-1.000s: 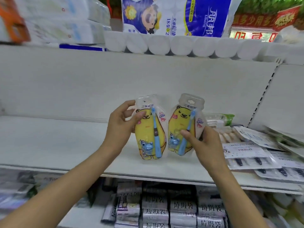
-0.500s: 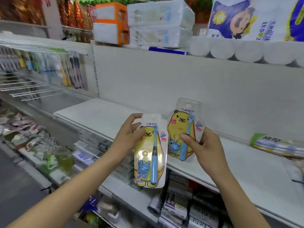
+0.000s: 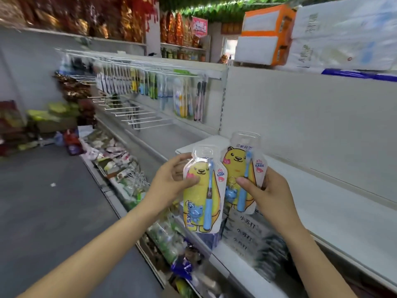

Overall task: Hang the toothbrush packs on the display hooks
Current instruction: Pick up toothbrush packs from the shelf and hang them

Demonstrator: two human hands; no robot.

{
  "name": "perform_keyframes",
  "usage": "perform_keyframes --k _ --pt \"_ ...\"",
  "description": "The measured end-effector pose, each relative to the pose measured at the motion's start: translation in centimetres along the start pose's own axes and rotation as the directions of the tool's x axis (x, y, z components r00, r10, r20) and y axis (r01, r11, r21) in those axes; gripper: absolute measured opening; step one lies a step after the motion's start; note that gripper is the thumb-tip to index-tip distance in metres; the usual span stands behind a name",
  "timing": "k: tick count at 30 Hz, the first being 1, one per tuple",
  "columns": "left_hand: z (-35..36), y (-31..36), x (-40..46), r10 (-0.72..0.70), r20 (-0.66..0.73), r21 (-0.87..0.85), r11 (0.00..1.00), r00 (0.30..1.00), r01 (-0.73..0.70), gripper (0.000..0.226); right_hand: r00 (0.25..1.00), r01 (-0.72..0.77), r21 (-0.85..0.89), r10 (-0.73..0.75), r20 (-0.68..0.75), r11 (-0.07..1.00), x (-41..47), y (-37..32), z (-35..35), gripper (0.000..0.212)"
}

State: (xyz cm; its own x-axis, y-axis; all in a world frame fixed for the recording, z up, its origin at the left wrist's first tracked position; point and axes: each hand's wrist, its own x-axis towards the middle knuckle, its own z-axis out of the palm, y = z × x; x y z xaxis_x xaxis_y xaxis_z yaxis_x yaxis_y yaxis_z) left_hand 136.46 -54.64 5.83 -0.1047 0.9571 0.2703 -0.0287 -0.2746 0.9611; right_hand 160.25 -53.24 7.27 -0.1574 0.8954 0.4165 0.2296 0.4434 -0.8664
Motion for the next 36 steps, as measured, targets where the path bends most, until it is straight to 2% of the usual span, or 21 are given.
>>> perform_keyframes --k 10,18,23,29,36 --pt "-15.5 -1.0 4.0 -0.002 -0.093 -0.003 1.000 0.996 0.001 0.036 0.998 0.004 0.003 -0.004 0.065 1.000 5.6 -0.6 15.3 0.015" --pt "-23.5 -3.5 6.1 -0.045 -0.218 -0.037 0.999 0.975 0.038 0.032 0.984 -0.031 0.035 0.025 0.175 0.999 9.0 0.1 24.2 0.018" --pt "-28.4 -4.9 8.1 -0.059 -0.268 -0.048 0.998 0.962 0.048 0.031 0.981 -0.028 0.033 0.021 0.194 0.999 12.5 0.8 29.6 0.018" --pt "-35.5 -6.4 13.3 -0.090 -0.290 -0.020 0.996 0.953 0.088 0.029 0.977 -0.045 0.047 0.034 0.213 0.998 18.4 2.6 36.6 0.020" --pt "-43.8 -8.0 22.0 -0.104 -0.271 -0.006 0.994 0.957 0.107 0.026 0.976 -0.066 0.105 0.043 0.213 0.992 27.4 4.6 45.4 0.009"
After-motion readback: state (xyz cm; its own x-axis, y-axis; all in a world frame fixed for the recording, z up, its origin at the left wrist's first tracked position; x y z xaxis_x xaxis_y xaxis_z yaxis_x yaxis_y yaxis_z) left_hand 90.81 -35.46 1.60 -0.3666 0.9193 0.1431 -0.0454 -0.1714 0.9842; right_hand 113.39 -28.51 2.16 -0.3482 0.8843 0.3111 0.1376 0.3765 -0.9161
